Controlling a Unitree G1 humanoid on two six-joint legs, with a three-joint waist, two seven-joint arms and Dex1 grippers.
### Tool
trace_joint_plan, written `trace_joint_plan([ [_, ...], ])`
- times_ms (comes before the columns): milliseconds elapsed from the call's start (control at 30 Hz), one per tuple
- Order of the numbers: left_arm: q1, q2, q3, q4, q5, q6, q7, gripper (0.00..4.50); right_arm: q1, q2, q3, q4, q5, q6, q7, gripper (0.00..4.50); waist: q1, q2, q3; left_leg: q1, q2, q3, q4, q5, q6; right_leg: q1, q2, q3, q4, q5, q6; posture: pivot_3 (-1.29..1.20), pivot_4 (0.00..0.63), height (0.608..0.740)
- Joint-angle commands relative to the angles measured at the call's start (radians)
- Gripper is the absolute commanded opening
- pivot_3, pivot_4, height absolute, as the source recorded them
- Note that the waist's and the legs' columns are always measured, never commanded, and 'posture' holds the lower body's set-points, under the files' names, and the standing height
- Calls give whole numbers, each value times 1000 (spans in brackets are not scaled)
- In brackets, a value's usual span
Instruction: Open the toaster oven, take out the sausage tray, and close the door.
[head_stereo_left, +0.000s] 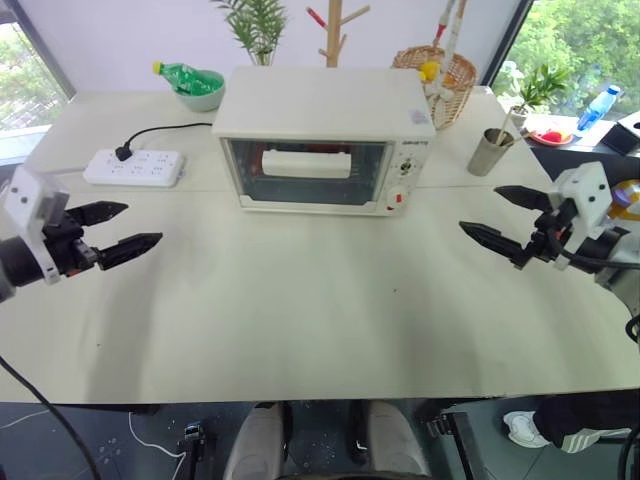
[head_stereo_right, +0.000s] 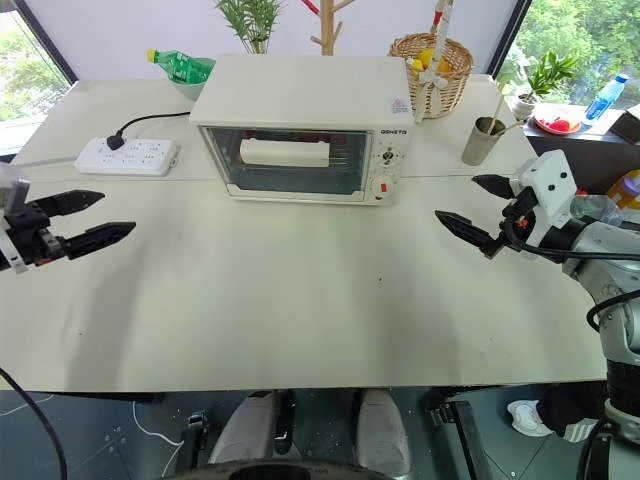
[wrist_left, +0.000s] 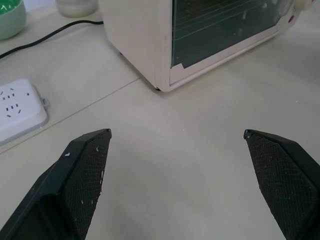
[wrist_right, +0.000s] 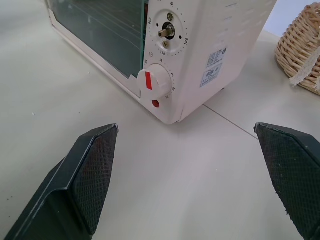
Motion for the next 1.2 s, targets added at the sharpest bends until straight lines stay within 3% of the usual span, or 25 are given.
trace_joint_plan([
  [33, -8, 7, 13, -18, -3, -23, -4, 4462, -7, -8, -38, -20, 7, -16, 1, 4500, 0, 0, 0, 0, 0, 0, 0, 0, 0, 0, 0, 0, 0, 0, 0, 0, 150, 740],
  [267, -18, -1, 6, -13, -3, -11, 19, 4462, -9, -3, -38, -20, 15, -10, 0, 4500, 0, 0, 0, 0, 0, 0, 0, 0, 0, 0, 0, 0, 0, 0, 0, 0, 150, 740],
  [600, -118, -26, -16, -103, -143, 81, 22, 4462, -46, -2, -2, -85, 91, 75, 10, 4500, 3, 0, 0, 0, 0, 0, 0, 0, 0, 0, 0, 0, 0, 0, 0, 0, 150, 740],
  [933, -329, -59, -227, -92, -147, 71, -38, 4462, -283, 184, 236, -136, 90, 157, -98, 4500, -4, 0, 0, 0, 0, 0, 0, 0, 0, -1, 4, 1, 1, 2, 3, 0, 150, 740],
  [1200, -399, -81, -279, -18, -106, 29, -64, 4462, -418, 310, 364, -12, -11, 130, -139, 4500, -4, -1, 0, -1, 0, 4, 0, 0, 0, -1, 4, 1, 1, 2, 2, 0, 150, 740],
])
